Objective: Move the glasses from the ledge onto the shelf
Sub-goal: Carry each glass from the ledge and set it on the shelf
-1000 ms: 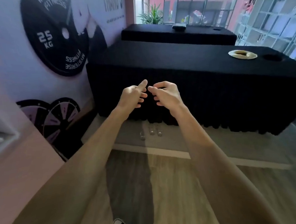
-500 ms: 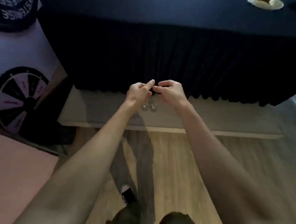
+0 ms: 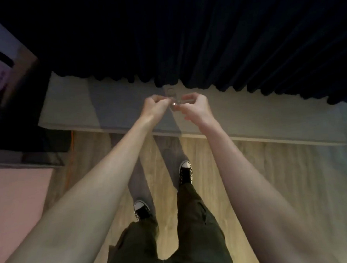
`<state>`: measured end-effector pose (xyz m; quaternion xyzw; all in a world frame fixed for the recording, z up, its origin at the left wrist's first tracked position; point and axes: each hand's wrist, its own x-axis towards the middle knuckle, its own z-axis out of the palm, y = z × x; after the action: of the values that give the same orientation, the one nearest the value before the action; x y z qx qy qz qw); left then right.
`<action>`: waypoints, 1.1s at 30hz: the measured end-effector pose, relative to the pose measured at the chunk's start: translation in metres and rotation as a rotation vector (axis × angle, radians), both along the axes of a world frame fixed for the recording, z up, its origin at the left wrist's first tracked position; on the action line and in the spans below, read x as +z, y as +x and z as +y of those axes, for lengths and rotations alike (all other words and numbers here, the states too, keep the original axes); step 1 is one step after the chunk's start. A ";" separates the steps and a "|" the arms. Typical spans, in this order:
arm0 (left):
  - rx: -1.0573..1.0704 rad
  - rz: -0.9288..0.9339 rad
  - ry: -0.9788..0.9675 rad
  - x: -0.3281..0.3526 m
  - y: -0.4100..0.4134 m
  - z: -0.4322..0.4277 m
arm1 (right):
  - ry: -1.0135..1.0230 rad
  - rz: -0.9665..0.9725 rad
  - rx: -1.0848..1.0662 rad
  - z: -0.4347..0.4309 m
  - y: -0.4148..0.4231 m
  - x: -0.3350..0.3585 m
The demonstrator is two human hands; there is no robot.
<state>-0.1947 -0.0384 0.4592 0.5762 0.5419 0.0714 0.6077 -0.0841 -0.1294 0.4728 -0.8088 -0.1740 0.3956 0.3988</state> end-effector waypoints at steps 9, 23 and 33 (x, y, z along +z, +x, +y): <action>0.149 0.097 -0.153 -0.133 0.078 0.036 | -0.086 0.005 0.009 0.061 0.078 -0.163; 0.212 0.139 -0.160 -0.390 0.156 0.074 | -0.163 -0.079 0.015 0.098 0.133 -0.413; 0.186 -0.094 -0.072 -0.455 0.166 0.089 | -0.107 -0.206 0.204 0.132 0.147 -0.490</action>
<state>-0.0287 0.0502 0.0046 0.4972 0.5662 0.1351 0.6434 0.0627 0.0028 -0.0171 -0.8433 -0.2738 0.3578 0.2929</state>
